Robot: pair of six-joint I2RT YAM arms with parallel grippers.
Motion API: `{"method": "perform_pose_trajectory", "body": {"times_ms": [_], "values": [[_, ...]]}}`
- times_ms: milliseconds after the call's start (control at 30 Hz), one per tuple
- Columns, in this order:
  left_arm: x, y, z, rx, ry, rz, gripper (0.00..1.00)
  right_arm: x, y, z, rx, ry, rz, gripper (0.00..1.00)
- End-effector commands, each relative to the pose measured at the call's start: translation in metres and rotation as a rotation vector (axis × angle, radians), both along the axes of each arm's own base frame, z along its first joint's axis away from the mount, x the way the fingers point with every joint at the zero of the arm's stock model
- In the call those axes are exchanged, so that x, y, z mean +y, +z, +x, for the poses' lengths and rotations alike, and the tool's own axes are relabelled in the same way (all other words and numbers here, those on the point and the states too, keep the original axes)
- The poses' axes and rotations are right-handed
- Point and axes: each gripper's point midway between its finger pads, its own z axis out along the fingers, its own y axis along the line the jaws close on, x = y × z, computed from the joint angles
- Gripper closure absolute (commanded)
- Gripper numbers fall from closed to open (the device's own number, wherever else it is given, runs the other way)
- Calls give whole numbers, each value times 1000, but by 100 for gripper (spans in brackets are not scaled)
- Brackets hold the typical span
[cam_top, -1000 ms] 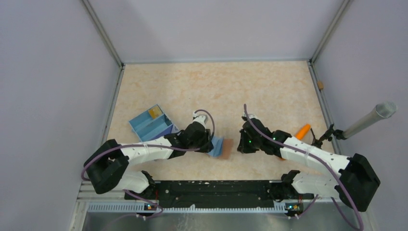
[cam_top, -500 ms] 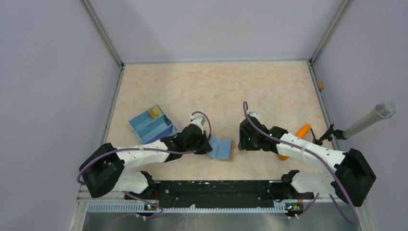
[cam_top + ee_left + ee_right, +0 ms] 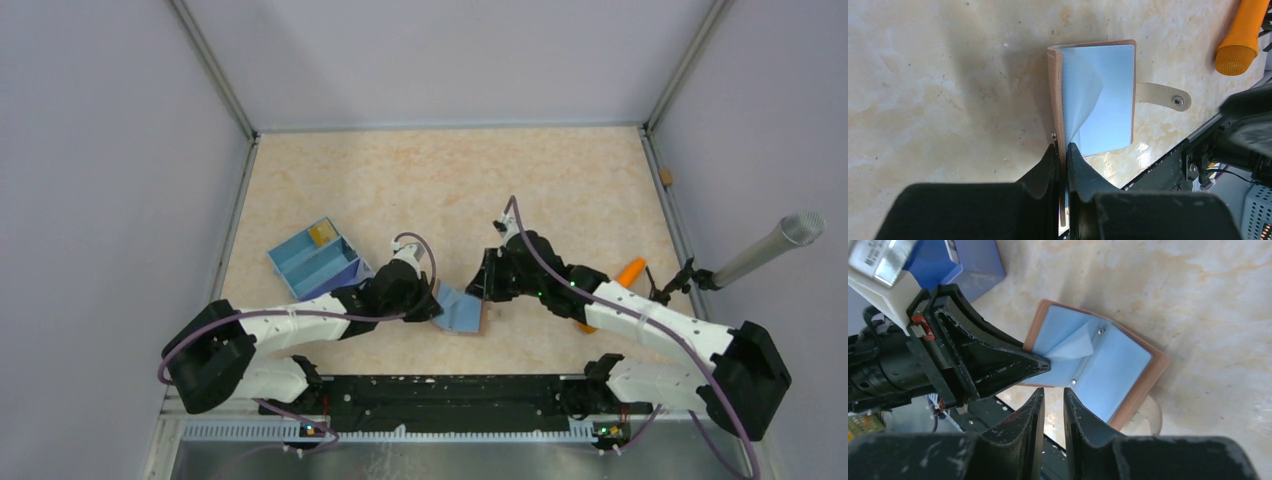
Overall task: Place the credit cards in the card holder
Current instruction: Open the card holder.
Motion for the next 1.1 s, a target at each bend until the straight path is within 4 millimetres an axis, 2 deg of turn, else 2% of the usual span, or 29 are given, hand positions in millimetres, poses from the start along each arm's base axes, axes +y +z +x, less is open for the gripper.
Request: {"method": "perform_pose_trajectory", "body": {"times_ms": [0, 67, 133, 300, 433, 567, 733, 867, 967, 1067], "values": [[-3, 9, 3, -18, 24, -56, 92, 34, -12, -13, 53, 103, 129, 81], [-2, 7, 2, -13, 28, -55, 90, 38, -26, -13, 78, 108, 127, 82], [0, 5, 2, -8, 35, -51, 84, 35, -42, -12, 99, 93, 88, 83], [9, -1, 2, -10, 57, -8, 65, 13, -79, -9, 131, 49, -79, 85], [31, -8, 4, -30, 98, 97, 51, 6, -88, -10, 140, 38, -120, 85], [46, -1, 4, -58, 108, 151, 43, 3, -91, -10, 144, 31, -135, 85], [42, 30, 1, -105, 63, 91, 34, 7, -86, -8, 133, 42, -125, 85], [36, 67, 0, -167, 12, 25, 24, 12, -75, -7, 117, 57, -97, 85], [43, 88, 5, -204, 4, 35, 19, 16, -71, -6, 102, 71, -75, 84], [58, 100, 13, -215, 12, 62, 18, 25, -71, -4, 98, 90, -51, 83]]}}
